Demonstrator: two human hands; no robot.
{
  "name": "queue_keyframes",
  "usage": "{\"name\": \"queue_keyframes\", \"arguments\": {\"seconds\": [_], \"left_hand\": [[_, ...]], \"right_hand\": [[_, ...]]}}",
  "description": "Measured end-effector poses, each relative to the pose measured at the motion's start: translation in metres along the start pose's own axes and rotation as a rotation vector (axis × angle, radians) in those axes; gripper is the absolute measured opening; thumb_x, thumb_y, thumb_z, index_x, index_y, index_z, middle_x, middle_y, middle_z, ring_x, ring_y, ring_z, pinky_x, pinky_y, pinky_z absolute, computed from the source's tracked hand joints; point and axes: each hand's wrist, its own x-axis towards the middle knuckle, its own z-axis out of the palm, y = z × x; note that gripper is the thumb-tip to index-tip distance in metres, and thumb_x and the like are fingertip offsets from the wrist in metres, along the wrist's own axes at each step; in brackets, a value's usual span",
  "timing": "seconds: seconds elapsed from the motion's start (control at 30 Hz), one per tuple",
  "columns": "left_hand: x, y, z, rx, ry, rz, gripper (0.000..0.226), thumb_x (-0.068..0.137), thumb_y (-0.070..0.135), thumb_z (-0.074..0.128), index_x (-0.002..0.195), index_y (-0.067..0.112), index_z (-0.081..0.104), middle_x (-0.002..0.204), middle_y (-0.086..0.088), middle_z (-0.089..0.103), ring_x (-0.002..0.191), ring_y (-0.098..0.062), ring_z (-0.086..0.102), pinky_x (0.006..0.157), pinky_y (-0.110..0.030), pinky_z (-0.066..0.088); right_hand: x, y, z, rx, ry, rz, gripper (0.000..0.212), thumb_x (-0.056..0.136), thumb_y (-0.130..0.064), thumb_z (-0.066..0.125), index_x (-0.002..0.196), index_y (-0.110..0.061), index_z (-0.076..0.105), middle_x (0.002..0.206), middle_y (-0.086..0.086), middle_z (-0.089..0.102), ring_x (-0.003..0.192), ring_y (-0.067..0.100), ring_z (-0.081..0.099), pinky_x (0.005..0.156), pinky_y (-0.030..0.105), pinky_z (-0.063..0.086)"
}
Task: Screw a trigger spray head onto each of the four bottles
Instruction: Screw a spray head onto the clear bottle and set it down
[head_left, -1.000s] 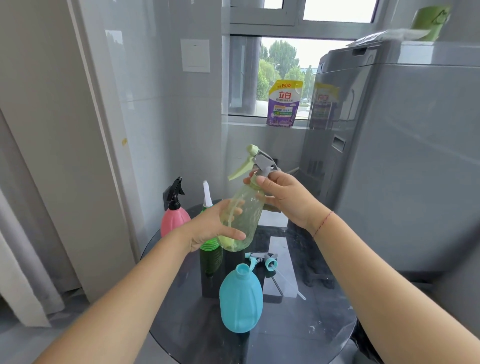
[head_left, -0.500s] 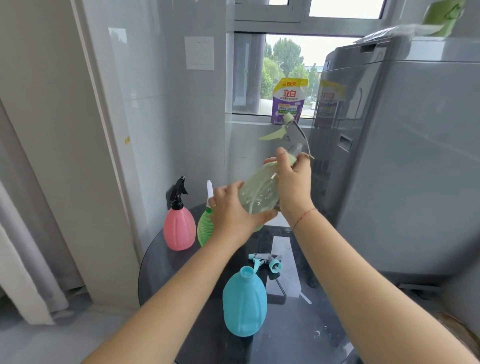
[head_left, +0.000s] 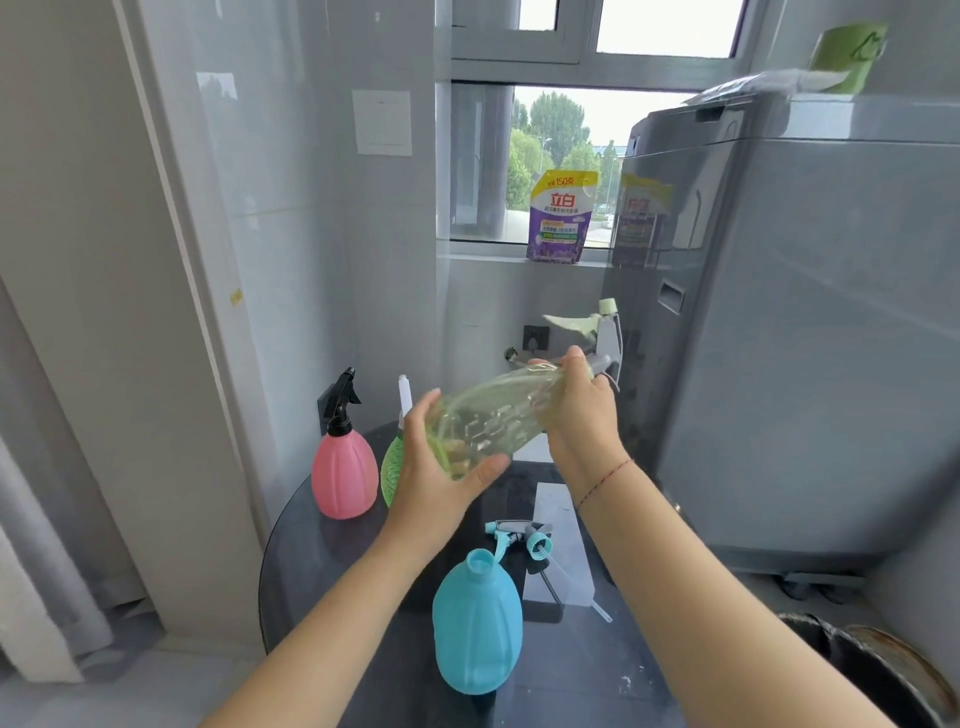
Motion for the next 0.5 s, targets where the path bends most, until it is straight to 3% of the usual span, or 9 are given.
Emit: {"name": "queue_keyframes", "arguments": {"seconds": [0.07,0.1,0.17,0.23,0.3,0.33,0.4,0.47,0.5], "left_hand": [[0.003,0.008,-0.005,-0.297,-0.139,-0.257,0.077,0.072,0.064,0.061,0.138,0.033,0.035,0.141,-0.004,0.047,0.110,-0.007,0.063,0.079,-0.019,0.056],[0.007,0.011,-0.010,-0.489,-0.219,-0.428,0.074,0.072,0.068,0.055,0.134,0.028,0.045,0.136,-0.011,0.054,0.105,-0.024,0.068,0.079,-0.033,0.060],[0.012,0.011,-0.019,-0.658,-0.300,-0.580,0.065,0.076,0.062,0.055,0.128,0.023,0.053,0.118,-0.016,0.062,0.090,-0.035,0.070,0.076,-0.043,0.061],[0.014,0.008,-0.021,-0.521,-0.267,-0.467,0.055,0.082,0.046,0.065,0.131,0.027,0.048,0.122,-0.009,0.060,0.094,-0.029,0.070,0.081,-0.040,0.059],[0.010,0.005,-0.015,-0.094,-0.172,-0.208,0.065,0.078,0.026,0.079,0.129,0.037,0.041,0.134,0.007,0.051,0.109,-0.012,0.061,0.090,-0.026,0.051],[0.008,0.003,-0.011,0.148,-0.090,-0.057,0.077,0.072,0.020,0.084,0.130,0.039,0.037,0.136,0.013,0.046,0.112,-0.005,0.054,0.091,-0.018,0.044],[0.004,-0.004,-0.002,0.430,0.050,0.175,0.090,0.067,0.015,0.086,0.136,0.034,0.031,0.137,0.015,0.037,0.118,-0.003,0.043,0.095,-0.016,0.037],[0.005,-0.010,0.000,0.453,0.022,0.184,0.092,0.067,0.023,0.086,0.139,0.030,0.030,0.137,0.012,0.031,0.123,-0.006,0.038,0.100,-0.021,0.036],[0.007,-0.010,-0.003,0.371,-0.059,0.074,0.091,0.067,0.035,0.086,0.139,0.032,0.030,0.138,0.011,0.032,0.123,-0.007,0.040,0.100,-0.024,0.037]], "right_hand": [[0.000,-0.001,-0.002,-0.017,-0.028,-0.048,0.019,0.097,-0.033,0.048,0.088,-0.017,0.047,0.081,0.002,0.071,0.062,0.014,0.064,0.058,0.028,0.054],[0.001,-0.001,-0.003,-0.036,-0.044,-0.069,0.019,0.097,-0.033,0.047,0.089,-0.016,0.046,0.081,0.001,0.072,0.060,0.013,0.064,0.055,0.026,0.052],[0.002,-0.002,-0.003,-0.068,-0.074,-0.076,0.019,0.097,-0.034,0.047,0.091,-0.017,0.044,0.087,0.003,0.074,0.065,0.018,0.064,0.061,0.029,0.052],[0.004,-0.003,-0.003,-0.073,-0.049,-0.049,0.020,0.096,-0.034,0.048,0.097,-0.014,0.047,0.094,0.006,0.073,0.077,0.025,0.063,0.075,0.040,0.053],[0.006,-0.003,-0.002,-0.082,0.018,0.010,0.031,0.096,-0.033,0.049,0.111,-0.006,0.052,0.093,0.007,0.070,0.085,0.027,0.063,0.086,0.044,0.052],[0.007,-0.001,-0.001,-0.072,0.047,0.038,0.034,0.096,-0.032,0.049,0.115,-0.004,0.052,0.089,0.006,0.068,0.083,0.025,0.064,0.082,0.041,0.053],[0.006,0.002,0.002,-0.041,0.091,0.075,0.030,0.096,-0.032,0.050,0.113,-0.008,0.050,0.085,0.004,0.063,0.072,0.020,0.061,0.070,0.035,0.051],[0.005,0.004,0.005,-0.062,0.105,0.059,0.028,0.096,-0.034,0.049,0.109,-0.010,0.051,0.084,0.004,0.062,0.067,0.018,0.058,0.064,0.032,0.049],[0.005,0.005,0.004,-0.089,0.095,0.031,0.026,0.096,-0.035,0.049,0.106,-0.011,0.051,0.083,0.002,0.063,0.067,0.016,0.059,0.062,0.029,0.049]]}}
